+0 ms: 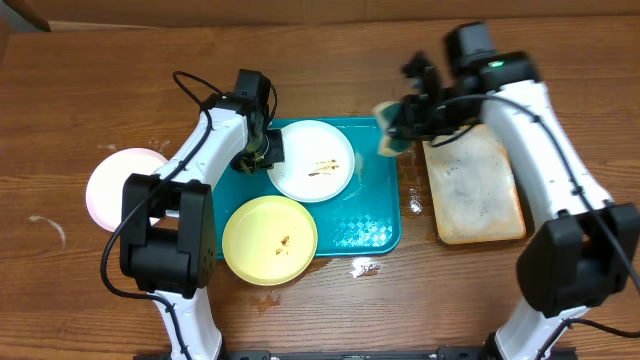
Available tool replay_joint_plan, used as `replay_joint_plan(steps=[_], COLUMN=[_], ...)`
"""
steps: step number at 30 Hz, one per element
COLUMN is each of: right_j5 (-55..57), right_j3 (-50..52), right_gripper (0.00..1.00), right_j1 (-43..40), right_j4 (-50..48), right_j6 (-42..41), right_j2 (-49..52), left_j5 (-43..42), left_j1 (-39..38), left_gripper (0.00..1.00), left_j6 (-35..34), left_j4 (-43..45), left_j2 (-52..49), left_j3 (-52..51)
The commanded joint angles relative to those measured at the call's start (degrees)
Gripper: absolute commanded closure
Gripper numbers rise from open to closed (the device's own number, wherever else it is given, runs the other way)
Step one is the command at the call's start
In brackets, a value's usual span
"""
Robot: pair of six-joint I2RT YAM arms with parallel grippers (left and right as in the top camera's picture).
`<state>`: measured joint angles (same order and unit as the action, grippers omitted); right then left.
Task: Clean dirty plates on tray and stack at the side
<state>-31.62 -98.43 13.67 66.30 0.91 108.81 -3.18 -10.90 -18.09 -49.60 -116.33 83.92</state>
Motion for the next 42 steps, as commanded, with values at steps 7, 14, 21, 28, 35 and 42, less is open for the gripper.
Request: replay_joint_plan(steps=[7, 14, 21, 28, 35, 42], right_j5=[12.9, 16.3, 16.5, 16.6, 16.6, 21.4], right_j3=[-0.2, -0.2, -0.2, -0.2, -0.2, -0.1], right_gripper=[0.96, 0.96, 0.96, 0.96, 0.96, 0.96], right_j1=[11.8, 13.5, 17.4, 21.6, 22.7, 22.7], right_j4=[-8.1, -9.4, -14.6, -19.8, -20.9, -20.7], right_j6=[-17.8, -24.1, -27.6, -33.7, -36.8, -38.5], right_j2=[2.6, 9.8, 14.1, 16.8, 20.8, 23.9], left_j5=[0.6, 0.5, -0.7, -0.9, -0.9, -0.9], left_j1=[0.0, 0.0, 0.0, 0.0, 0.0, 0.0], left_gripper=[0.96, 0.96, 0.96, 0.96, 0.96, 0.96], left_j6=[-1.3, -1.7, -1.9, -2.3, -2.8, -2.7], left_j4=[-1.0, -1.1, -1.1, -1.2, -1.4, -2.3], left_j2=[-0.7, -0.7, -0.7, -0.7, -0.7, -0.7], left_j3=[0.4, 0.3, 0.3, 0.3, 0.3, 0.3])
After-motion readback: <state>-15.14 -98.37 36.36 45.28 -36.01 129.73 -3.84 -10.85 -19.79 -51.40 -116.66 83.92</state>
